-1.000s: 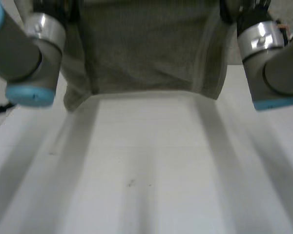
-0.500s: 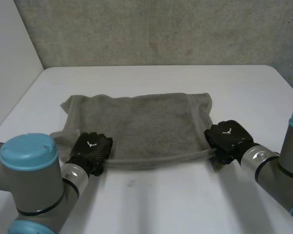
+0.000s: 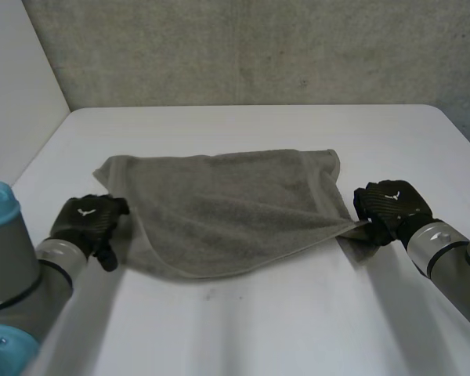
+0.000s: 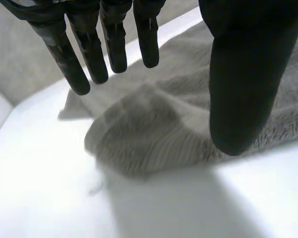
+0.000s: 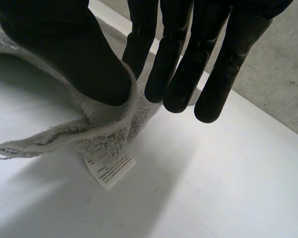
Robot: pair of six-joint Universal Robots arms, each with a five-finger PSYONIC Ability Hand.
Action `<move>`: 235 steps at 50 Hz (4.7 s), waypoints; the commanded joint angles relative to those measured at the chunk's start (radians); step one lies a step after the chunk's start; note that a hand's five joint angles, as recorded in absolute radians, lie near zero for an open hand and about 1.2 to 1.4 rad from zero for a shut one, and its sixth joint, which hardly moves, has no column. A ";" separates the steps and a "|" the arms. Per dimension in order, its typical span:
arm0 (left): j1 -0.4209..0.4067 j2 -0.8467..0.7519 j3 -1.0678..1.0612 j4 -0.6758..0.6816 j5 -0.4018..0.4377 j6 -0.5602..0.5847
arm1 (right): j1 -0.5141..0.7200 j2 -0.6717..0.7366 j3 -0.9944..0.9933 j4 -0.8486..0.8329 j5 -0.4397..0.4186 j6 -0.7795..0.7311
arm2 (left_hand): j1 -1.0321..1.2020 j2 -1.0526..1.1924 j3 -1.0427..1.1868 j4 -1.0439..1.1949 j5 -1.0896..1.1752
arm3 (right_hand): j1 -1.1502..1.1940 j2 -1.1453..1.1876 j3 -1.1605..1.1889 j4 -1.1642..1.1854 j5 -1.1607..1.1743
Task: Fold the towel.
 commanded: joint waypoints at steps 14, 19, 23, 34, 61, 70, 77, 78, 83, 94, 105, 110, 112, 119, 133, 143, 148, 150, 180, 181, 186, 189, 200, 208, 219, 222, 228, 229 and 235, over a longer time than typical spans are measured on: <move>0.110 -0.074 0.061 -0.022 0.229 -0.077 | 0.007 0.008 0.014 -0.007 0.000 -0.003 | 0.213 0.211 0.211 0.210 0.210 | 0.424 0.219 0.210 0.207 0.234; 0.110 -0.138 0.171 -0.026 0.260 0.012 | 0.008 0.008 0.018 -0.007 0.000 -0.003 | 0.254 0.252 0.252 0.251 0.251 | 0.424 0.219 0.210 0.207 0.234; 0.110 -0.204 0.277 -0.044 0.260 0.131 | 0.008 0.008 0.023 -0.007 0.000 -0.003 | 0.257 0.255 0.255 0.254 0.254 | 0.424 0.219 0.210 0.207 0.234; 0.095 -0.356 0.460 -0.137 0.240 0.311 | 0.008 0.012 0.026 -0.007 -0.002 -0.003 | 0.263 0.261 0.261 0.260 0.260 | 0.424 0.219 0.210 0.207 0.234; 0.047 -0.381 0.492 -0.285 0.185 0.320 | 0.005 0.023 0.034 -0.033 -0.002 -0.015 | 0.304 0.302 0.302 0.301 0.301 | 0.424 0.219 0.210 0.207 0.234; 0.046 -0.367 0.492 -0.282 0.120 0.322 | 0.000 0.020 0.026 -0.032 -0.002 -0.015 | 0.988 0.986 0.986 0.985 0.984 | 0.424 0.219 0.210 0.207 0.234; 0.046 -0.254 0.443 -0.277 0.084 0.311 | -0.001 0.003 0.004 -0.010 0.003 -0.021 | 0.988 0.986 0.986 0.985 0.984 | 0.424 0.219 0.210 0.207 0.234; 0.049 -0.218 0.417 -0.277 0.081 0.308 | -0.001 -0.012 -0.002 0.006 0.003 -0.031 | 0.988 0.986 0.986 0.985 0.984 | 0.424 0.219 0.210 0.207 0.234; 0.066 -0.078 0.280 -0.277 0.079 0.299 | -0.003 -0.130 -0.019 0.163 0.003 -0.129 | 0.988 0.986 0.986 0.985 0.984 | 0.424 0.219 0.210 0.207 0.234; 0.141 0.435 -0.040 -0.289 0.090 0.205 | -0.049 -0.407 -0.048 0.620 0.009 -0.440 | 0.988 0.986 0.986 0.985 0.984 | 0.424 0.219 0.210 0.207 0.234; 0.147 0.587 0.007 -0.279 0.094 0.167 | -0.053 -0.561 -0.169 0.634 0.006 -0.437 | 0.988 0.986 0.986 0.985 0.984 | 0.424 0.219 0.210 0.207 0.234; 0.156 0.497 0.016 -0.256 0.094 0.164 | -0.047 -0.445 -0.198 0.632 0.017 -0.437 | 0.988 0.986 0.986 0.985 0.984 | 0.424 0.219 0.210 0.207 0.234; 0.162 0.440 0.019 -0.239 0.094 0.161 | -0.047 -0.375 -0.207 0.632 0.017 -0.443 | 0.988 0.986 0.986 0.985 0.984 | 0.424 0.219 0.210 0.207 0.234; 0.144 0.094 0.096 -0.098 0.094 0.124 | -0.018 -0.057 -0.346 0.634 0.090 -0.497 | 0.988 0.986 0.986 0.985 0.984 | 0.424 0.219 0.210 0.207 0.234; 0.061 -0.235 0.841 -0.012 0.081 0.075 | 0.091 0.170 -0.835 0.332 0.262 -0.505 | 0.988 0.986 0.986 0.985 0.984 | 0.424 0.219 0.210 0.207 0.234; 0.052 -0.155 1.000 0.203 0.010 -0.080 | 0.106 -0.031 -0.744 -0.205 0.255 -0.494 | 0.988 0.986 0.986 0.985 0.984 | 0.424 0.219 0.210 0.207 0.234; 0.055 -0.118 0.862 0.209 0.008 -0.096 | 0.108 -0.043 -0.646 -0.178 0.233 -0.485 | 0.988 0.986 0.986 0.985 0.984 | 0.424 0.219 0.210 0.207 0.234; 0.066 -0.112 0.752 0.212 0.012 -0.099 | 0.106 -0.044 -0.611 -0.168 0.219 -0.472 | 0.988 0.986 0.986 0.985 0.984 | 0.424 0.219 0.210 0.207 0.234; 0.148 0.162 -0.040 -0.150 0.090 -0.091 | 0.077 -0.141 -0.071 0.309 0.081 -0.457 | 0.988 0.986 0.986 0.985 0.984 | 0.424 0.219 0.210 0.207 0.234; 0.149 0.162 -0.040 -0.151 0.090 -0.091 | 0.064 -0.193 -0.077 0.424 0.081 -0.474 | 0.988 0.986 0.986 0.985 0.984 | 0.424 0.219 0.210 0.207 0.234; 0.192 0.342 -0.050 -0.374 0.120 -0.080 | 0.021 -0.316 -0.101 0.672 0.065 -0.531 | 0.988 0.986 0.986 0.985 0.984 | 0.424 0.219 0.210 0.207 0.234; 0.205 0.374 -0.043 -0.369 0.163 -0.079 | 0.016 -0.353 -0.118 0.663 0.055 -0.545 | 0.988 0.986 0.986 0.985 0.984 | 0.424 0.219 0.210 0.207 0.234; 0.199 0.121 0.062 -0.182 0.177 -0.077 | 0.051 -0.056 -0.232 0.415 0.093 -0.542 | 0.988 0.986 0.986 0.985 0.984 | 0.424 0.219 0.210 0.207 0.234; 0.161 -0.157 0.268 -0.044 0.133 -0.080 | 0.099 0.191 -0.438 0.291 0.167 -0.540 | 0.988 0.986 0.986 0.985 0.984 | 0.424 0.219 0.210 0.207 0.234; 0.115 -0.471 0.620 0.060 0.018 -0.082 | 0.116 0.455 -0.690 -0.114 0.176 -0.548 | 0.988 0.986 0.986 0.985 0.984 | 0.424 0.219 0.210 0.207 0.234; 0.100 -0.532 0.688 0.062 0.019 -0.079 | 0.116 0.512 -0.733 -0.159 0.167 -0.543 | 0.988 0.986 0.986 0.985 0.984 | 0.424 0.219 0.210 0.207 0.234; 0.078 -0.557 0.722 0.067 0.021 -0.088 | 0.125 0.557 -0.743 -0.182 0.155 -0.532 | -0.161 -0.163 -0.163 -0.164 -0.164 | -0.761 -0.966 -0.975 -0.978 -0.951; 0.078 -0.557 0.722 0.067 0.021 -0.088 | 0.128 0.557 -0.740 -0.184 0.155 -0.522 | -0.160 -0.162 -0.162 -0.163 -0.163 | -0.798 -1.002 -1.012 -1.015 -0.987; 0.057 -0.500 0.684 0.073 0.018 -0.094 | 0.120 0.447 -0.656 -0.171 0.166 -0.361 | -0.234 -0.236 -0.236 -0.237 -0.237 | -0.798 -1.002 -1.012 -1.015 -0.987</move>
